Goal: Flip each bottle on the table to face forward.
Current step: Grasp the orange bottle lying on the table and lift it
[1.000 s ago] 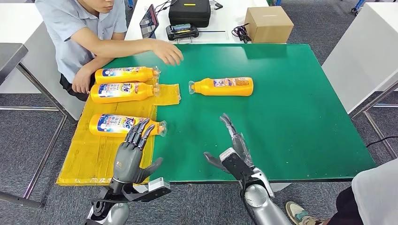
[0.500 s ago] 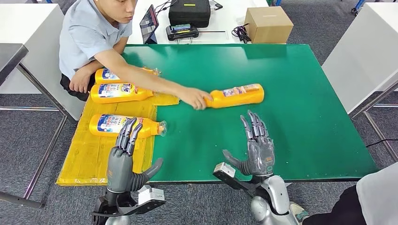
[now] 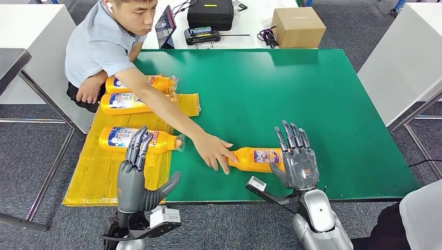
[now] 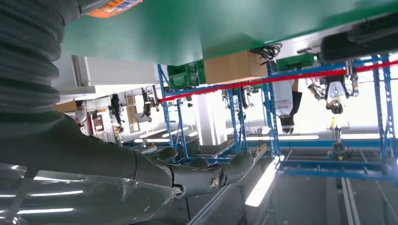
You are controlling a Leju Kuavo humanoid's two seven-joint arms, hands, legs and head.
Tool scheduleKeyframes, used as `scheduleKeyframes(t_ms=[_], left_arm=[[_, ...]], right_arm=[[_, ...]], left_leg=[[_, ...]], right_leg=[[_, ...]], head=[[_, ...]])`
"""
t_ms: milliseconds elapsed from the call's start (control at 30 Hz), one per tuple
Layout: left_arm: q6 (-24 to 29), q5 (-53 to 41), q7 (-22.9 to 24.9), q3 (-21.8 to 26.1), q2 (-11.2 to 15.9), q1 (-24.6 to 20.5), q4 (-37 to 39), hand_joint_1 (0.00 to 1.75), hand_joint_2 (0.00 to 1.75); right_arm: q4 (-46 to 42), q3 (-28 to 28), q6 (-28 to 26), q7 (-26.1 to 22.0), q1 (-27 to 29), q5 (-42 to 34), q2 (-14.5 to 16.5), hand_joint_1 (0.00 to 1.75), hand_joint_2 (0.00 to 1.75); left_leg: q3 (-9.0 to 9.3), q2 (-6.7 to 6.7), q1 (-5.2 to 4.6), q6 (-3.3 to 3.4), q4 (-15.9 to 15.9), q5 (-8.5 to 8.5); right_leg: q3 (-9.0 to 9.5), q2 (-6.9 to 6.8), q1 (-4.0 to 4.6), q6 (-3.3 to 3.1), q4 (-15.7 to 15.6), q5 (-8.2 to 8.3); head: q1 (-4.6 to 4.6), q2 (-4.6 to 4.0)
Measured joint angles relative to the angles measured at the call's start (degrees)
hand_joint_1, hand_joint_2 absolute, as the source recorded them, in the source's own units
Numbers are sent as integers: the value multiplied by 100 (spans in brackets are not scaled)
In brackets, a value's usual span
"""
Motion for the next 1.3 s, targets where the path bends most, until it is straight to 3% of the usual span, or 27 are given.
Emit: scheduleKeyframes(t_ms=[100, 300, 433, 667, 933, 1100, 1300], left_arm=[[0, 0, 61, -10, -1, -30, -3, 0, 175], [0, 64, 321, -51, 26, -52, -43, 0, 175], [0, 73, 541, -135, 86, -51, -59, 0, 175], [0, -52, 767, -288, 210, -47, -142, 0, 175], [-1, -68, 911, -474, 333, 33, -272, 0, 175], [-39, -4, 1007, -545, 398, 119, -335, 0, 175], [-230, 206, 1080, -640, 452, 181, -374, 0, 175]], right_arm=[[103, 57, 354, 133, -123, -22, -28, 0, 175], [207, 310, 1360, 122, -205, -920, -43, 0, 175], [187, 491, 1726, 236, -190, -1132, -86, 0, 175], [-116, 817, 1843, 191, -100, -1253, -152, 0, 175], [-722, 1246, 1549, 156, 90, -1086, -146, 0, 175], [-1075, 1297, 1664, 422, 253, -1134, -248, 0, 175], [-1252, 1039, 1844, 1006, 454, -834, -598, 0, 175]], left_leg=[[0, 0, 0, 0, 0, 0], [0, -1, 0, 0, 0, 0], [0, -1, 0, 0, 0, 0], [-1, 0, 0, 0, 0, 0], [0, 0, 0, 0, -1, 0], [-1, -1, -1, 0, 0, -1], [0, -2, -4, 1, 0, -1]], right_leg=[[0, 0, 0, 0, 0, 0], [0, 0, -1, 0, 0, 0], [-1, 0, 0, 0, 0, 0], [-1, 0, 0, 0, 0, -1], [-1, 0, 0, -1, 0, -1], [-1, 0, -1, -1, -1, -1], [0, -1, -4, 0, -2, 0]], head=[[0, 0], [1, 0], [0, 0], [1, 0], [1, 0], [1, 0], [1, 0]])
